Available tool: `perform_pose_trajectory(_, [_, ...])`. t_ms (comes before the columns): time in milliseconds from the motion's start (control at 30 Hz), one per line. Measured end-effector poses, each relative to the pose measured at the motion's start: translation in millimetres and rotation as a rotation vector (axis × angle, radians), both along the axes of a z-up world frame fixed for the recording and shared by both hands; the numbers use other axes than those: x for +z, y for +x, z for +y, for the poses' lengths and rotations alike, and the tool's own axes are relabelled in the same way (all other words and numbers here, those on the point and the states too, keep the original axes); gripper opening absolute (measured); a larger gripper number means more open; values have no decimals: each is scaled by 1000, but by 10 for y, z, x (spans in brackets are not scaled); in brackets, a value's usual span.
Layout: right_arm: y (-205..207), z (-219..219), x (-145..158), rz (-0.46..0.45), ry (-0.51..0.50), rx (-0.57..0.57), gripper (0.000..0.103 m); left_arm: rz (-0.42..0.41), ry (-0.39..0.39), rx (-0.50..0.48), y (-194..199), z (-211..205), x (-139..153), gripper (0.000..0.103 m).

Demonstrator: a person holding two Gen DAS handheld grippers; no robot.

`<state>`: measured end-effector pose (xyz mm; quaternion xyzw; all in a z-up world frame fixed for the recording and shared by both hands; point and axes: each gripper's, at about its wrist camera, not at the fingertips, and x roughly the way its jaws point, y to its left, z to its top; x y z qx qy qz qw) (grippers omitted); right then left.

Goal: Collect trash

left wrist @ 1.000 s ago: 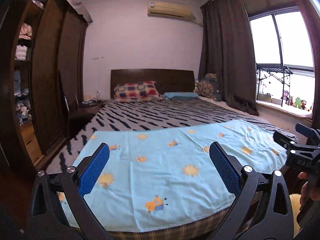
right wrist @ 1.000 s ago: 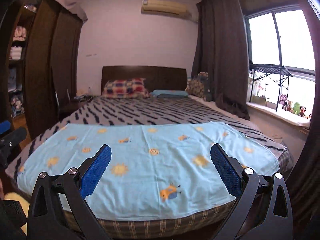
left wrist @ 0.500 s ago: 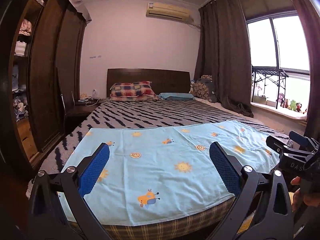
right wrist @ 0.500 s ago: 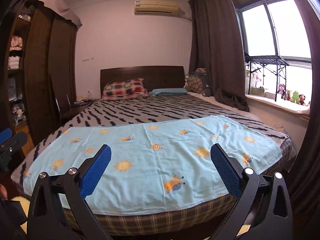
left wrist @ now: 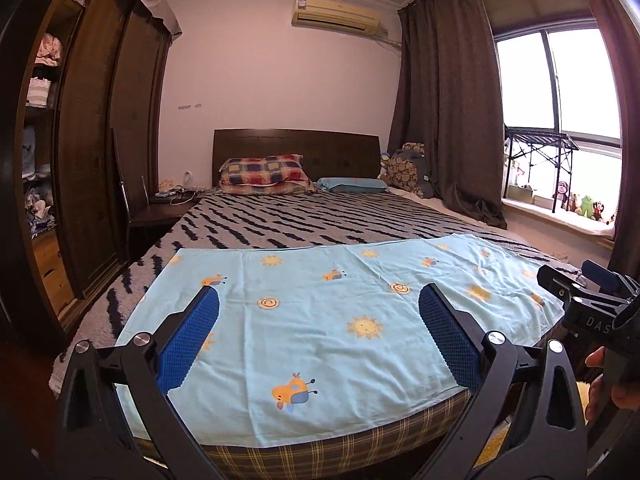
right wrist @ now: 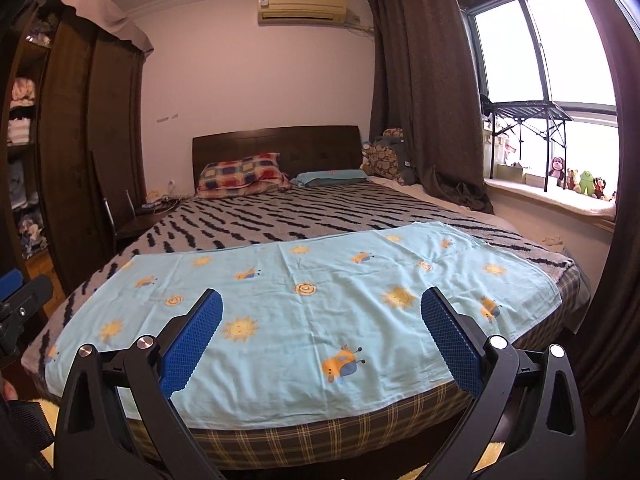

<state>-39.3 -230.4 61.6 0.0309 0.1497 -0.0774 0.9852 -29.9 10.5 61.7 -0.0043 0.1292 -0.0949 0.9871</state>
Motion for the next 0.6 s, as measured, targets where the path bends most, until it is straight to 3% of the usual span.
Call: perform_pose_trajectory(600, [-4,28,-55,11,14,-6,100,16,4,7,5,-24,-64,95])
